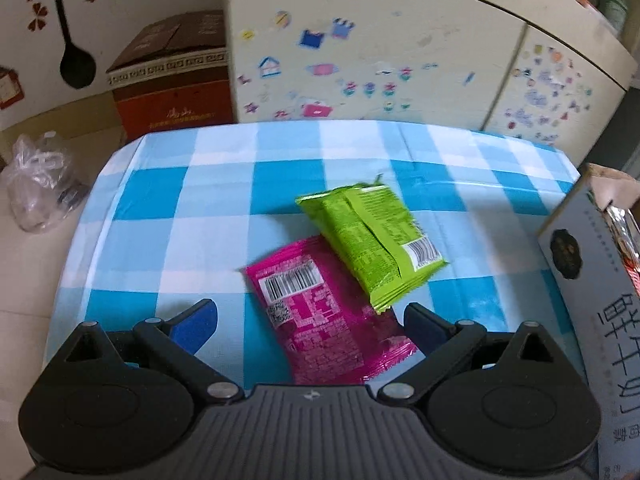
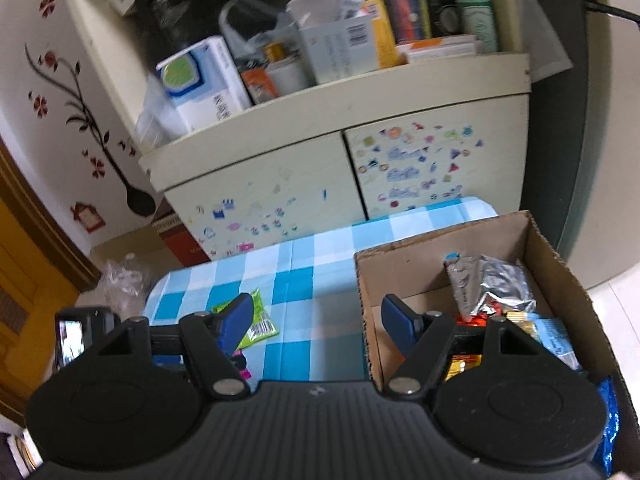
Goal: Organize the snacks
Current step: 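Grasp the pink packet with the left gripper while the right grasps the green packet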
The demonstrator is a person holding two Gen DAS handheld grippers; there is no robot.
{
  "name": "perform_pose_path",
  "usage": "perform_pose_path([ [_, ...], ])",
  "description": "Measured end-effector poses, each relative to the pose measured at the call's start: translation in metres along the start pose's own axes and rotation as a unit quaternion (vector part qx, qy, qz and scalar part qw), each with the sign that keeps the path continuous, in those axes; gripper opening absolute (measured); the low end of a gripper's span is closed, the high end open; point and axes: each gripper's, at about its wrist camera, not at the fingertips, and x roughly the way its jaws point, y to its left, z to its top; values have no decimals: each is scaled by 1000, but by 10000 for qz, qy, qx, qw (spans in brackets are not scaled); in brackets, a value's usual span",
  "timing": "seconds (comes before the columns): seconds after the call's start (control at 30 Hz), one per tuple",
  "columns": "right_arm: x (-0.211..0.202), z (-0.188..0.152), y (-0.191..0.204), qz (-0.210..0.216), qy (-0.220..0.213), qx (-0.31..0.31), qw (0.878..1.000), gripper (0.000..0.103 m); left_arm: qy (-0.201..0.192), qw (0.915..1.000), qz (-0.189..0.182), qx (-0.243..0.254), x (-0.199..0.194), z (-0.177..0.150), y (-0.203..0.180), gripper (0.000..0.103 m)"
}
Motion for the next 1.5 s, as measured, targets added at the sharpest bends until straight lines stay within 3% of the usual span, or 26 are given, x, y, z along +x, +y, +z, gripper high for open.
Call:
perform_pose_path([
  [0.2,24,-6,11,268,277,102,9992,72,24,9999,24,-140,0,-3,12,101],
  [0.43,62,-12,34,310,504,-183,9981,72,54,9991,5,-425,-3,-8,36,98],
  [0.8,132,-25,54,351,994,-551,9929,72,16,9999,-22,-140,3,-7,34,103],
  [1.3,182,-27,82,452,1282,-1091,9847,72,45,9999,115,90,6,-6,29,103],
  [1.5,183,-30,84,376,1318,-1162,9837,53,106,9998,165,-1,7,-2,28,103],
])
